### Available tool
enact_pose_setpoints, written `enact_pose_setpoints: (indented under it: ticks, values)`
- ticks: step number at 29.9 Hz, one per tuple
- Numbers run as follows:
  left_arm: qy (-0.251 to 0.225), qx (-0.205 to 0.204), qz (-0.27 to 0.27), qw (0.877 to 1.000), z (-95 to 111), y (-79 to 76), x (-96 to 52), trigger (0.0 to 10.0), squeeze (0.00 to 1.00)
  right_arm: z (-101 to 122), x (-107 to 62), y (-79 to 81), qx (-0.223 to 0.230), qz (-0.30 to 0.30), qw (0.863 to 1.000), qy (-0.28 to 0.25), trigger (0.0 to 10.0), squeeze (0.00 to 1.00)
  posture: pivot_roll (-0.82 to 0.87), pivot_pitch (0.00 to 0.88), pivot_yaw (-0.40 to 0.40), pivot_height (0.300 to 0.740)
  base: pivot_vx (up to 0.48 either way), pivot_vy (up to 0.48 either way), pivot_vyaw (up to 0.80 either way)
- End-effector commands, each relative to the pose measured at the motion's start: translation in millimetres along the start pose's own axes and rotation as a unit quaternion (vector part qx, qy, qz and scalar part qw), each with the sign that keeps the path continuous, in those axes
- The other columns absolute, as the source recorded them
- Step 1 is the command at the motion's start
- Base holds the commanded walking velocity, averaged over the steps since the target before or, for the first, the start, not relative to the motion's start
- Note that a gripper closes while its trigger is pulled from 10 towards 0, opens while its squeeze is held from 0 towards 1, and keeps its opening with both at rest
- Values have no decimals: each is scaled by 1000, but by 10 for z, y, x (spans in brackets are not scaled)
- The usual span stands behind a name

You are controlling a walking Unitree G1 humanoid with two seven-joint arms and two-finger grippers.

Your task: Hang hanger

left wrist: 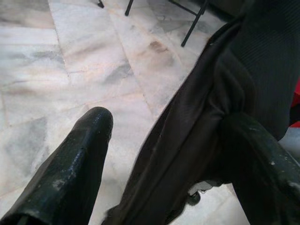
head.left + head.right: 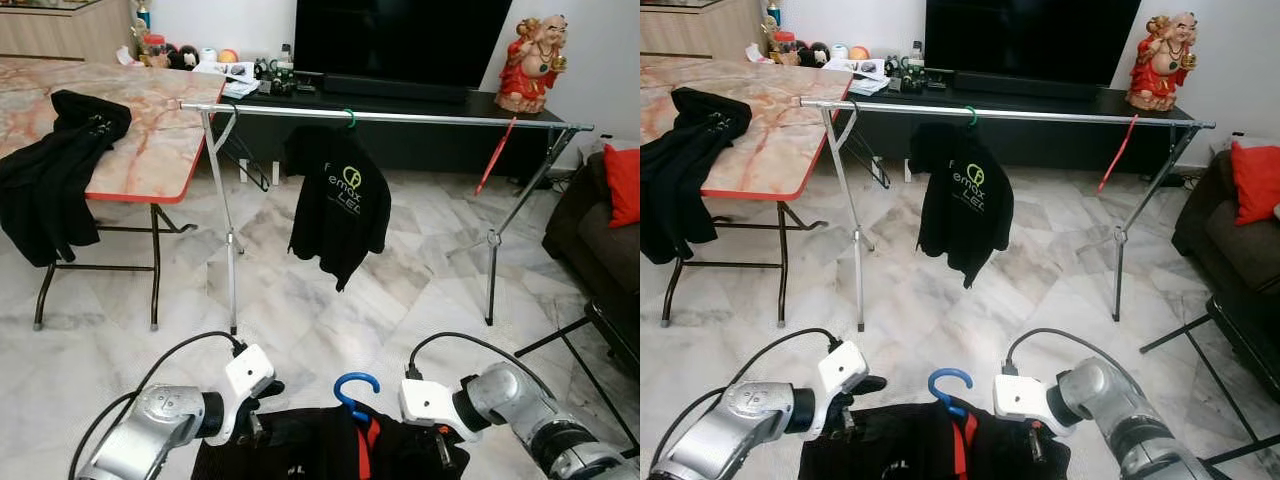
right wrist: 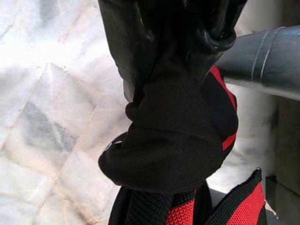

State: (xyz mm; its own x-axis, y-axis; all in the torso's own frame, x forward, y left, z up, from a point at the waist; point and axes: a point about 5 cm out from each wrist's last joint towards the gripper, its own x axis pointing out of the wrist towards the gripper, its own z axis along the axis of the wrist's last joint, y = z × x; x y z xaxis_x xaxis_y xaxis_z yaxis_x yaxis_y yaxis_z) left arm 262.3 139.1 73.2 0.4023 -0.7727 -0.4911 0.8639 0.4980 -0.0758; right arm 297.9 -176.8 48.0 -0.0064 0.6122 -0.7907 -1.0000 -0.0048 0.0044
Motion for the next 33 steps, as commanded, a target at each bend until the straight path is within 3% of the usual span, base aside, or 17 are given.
enact_pose_setpoints:
  ticks: [1,7,20,21,22,24,25,33]
  values:
    - [-4,4,-9,1000,26,0,38,10000,0,78,-21,-49,-24,-6,1000,-5,0,0,162,0,-110,740,0,0,0]
    - [-32,-14,-67,997,89,-113,77,10000,0,182,-15,-107,-36,-18,999,-20,0,0,162,0,-111,740,0,0,0]
    - [-30,-9,-65,997,104,-110,157,9765,0,376,38,-164,-49,-8,998,-47,0,0,163,0,-115,740,0,0,0]
    - [-30,-10,-64,997,103,-108,165,9098,0,379,38,-163,-49,-5,998,-47,0,0,161,0,-117,740,0,0,0]
    - [-30,-10,-64,997,103,-108,175,3765,0,382,36,-163,-49,-1,998,-47,0,0,158,0,-119,740,0,0,0]
    - [-30,-11,-64,997,103,-110,179,3765,0,383,35,-163,-49,0,998,-47,0,0,158,0,-119,740,0,0,0]
    - [-31,-11,-64,997,105,-111,182,0,0,385,32,-167,-49,-2,998,-47,0,0,158,0,-120,740,0,0,0]
    - [-31,-11,-66,997,104,-106,187,0,0,400,14,-185,-46,-5,998,-50,0,0,155,0,-123,740,0,0,0]
